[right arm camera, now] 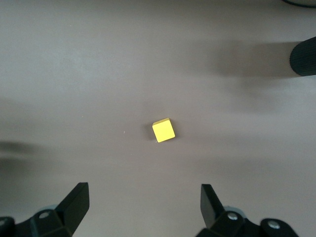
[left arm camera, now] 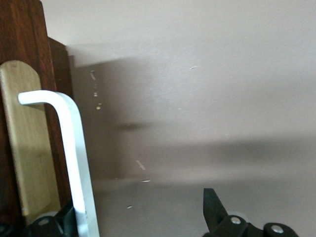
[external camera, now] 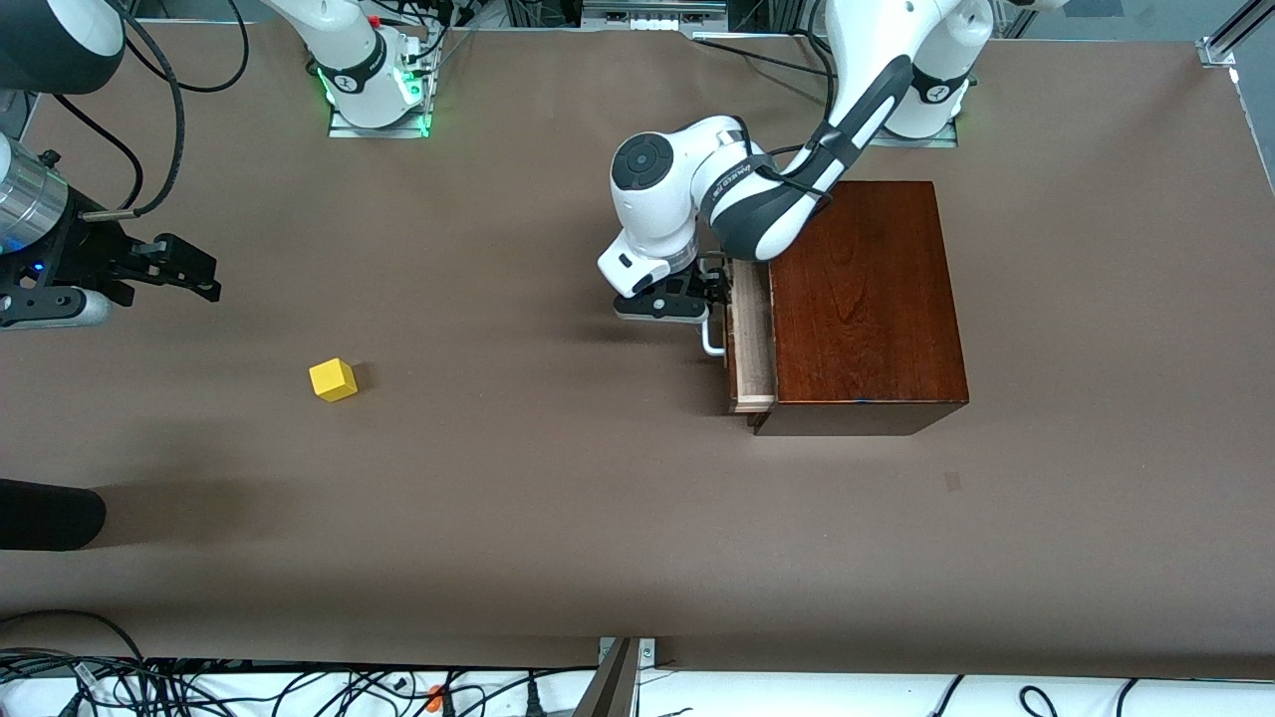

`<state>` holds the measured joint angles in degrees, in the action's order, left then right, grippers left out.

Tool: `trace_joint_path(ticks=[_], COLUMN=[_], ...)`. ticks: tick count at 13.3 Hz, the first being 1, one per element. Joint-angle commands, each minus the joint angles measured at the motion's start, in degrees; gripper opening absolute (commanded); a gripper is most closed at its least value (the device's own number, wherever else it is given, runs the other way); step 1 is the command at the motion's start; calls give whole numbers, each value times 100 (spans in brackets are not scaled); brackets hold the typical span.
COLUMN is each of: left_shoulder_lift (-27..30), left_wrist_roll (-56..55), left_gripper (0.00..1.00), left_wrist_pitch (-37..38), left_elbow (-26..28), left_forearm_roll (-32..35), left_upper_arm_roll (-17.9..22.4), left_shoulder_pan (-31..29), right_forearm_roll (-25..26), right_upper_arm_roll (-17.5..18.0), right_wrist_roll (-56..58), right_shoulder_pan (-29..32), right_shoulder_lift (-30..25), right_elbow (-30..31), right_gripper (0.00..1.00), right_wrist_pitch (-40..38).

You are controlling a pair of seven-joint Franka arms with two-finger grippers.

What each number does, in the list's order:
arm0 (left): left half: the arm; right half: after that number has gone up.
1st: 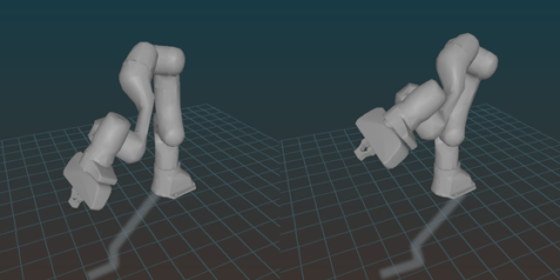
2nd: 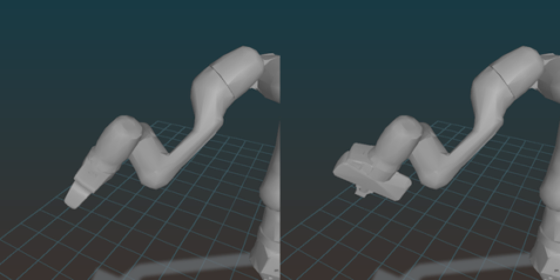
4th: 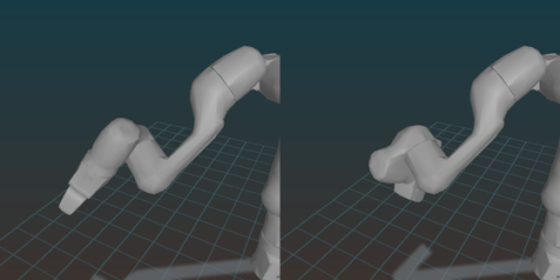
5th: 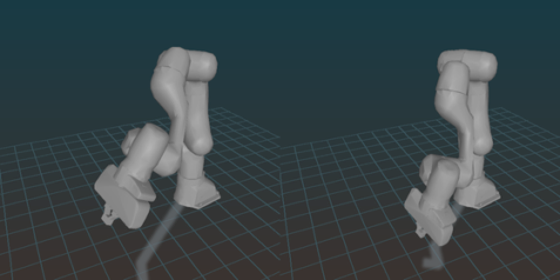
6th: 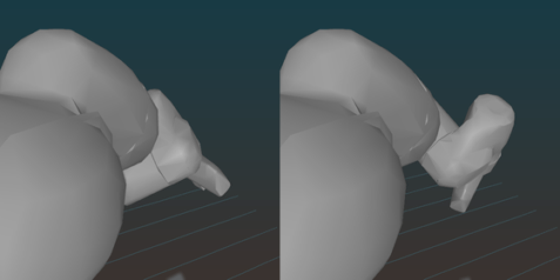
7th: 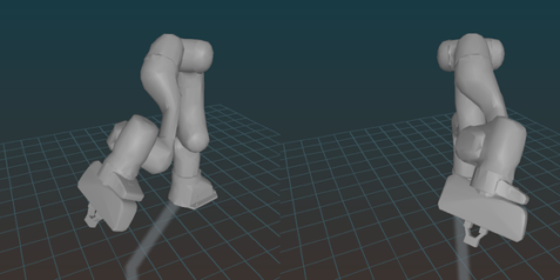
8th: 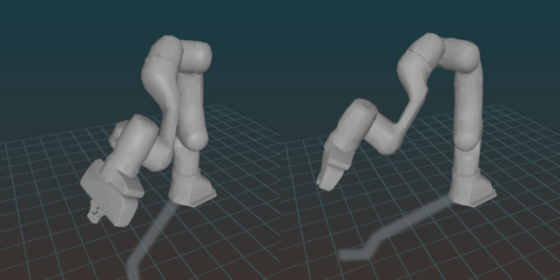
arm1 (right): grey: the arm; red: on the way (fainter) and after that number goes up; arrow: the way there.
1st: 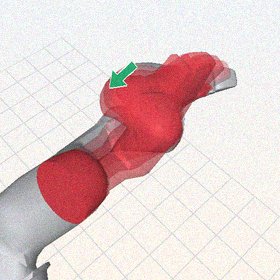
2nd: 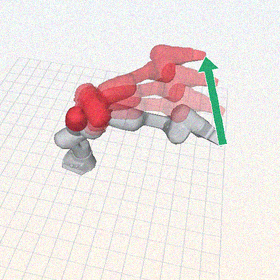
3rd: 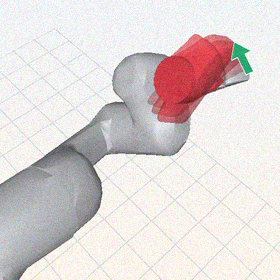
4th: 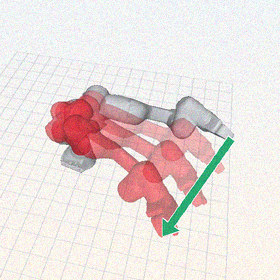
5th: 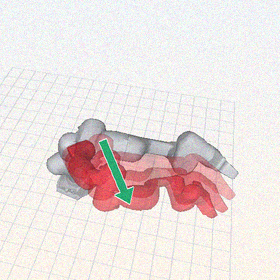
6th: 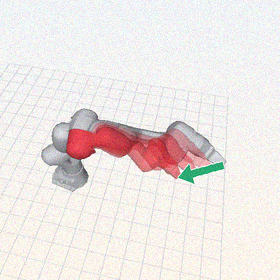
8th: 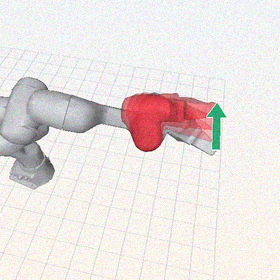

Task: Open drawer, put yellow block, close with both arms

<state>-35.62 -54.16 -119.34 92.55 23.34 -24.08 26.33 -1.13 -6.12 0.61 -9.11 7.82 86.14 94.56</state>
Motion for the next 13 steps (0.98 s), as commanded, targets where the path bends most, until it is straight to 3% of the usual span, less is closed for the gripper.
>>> trace_joint_path(ticks=[1, 9, 13], left_shoulder_lift=[-419, -393, -95], left_wrist_roll=[-42, 36, 54], left_gripper=[100, 100, 100], left_wrist_pitch=[-160, -142, 181], left_elbow=[-624, -818, -827], left_forearm_roll=[-163, -514, -514], left_upper_arm_roll=[-18, -18, -18], left_shoulder_pan=[197, 250, 189], right_forearm_roll=[-1, -1, 121], right_upper_arm_roll=[14, 23, 5], right_wrist_roll=[27, 359, 387], right_shoulder_pan=[32, 41, 50], right_shoulder_lift=[18, 105, 369], right_elbow=[-89, -62, -62], right_gripper=[100, 100, 100], right_wrist_pitch=[-17, 247, 317])
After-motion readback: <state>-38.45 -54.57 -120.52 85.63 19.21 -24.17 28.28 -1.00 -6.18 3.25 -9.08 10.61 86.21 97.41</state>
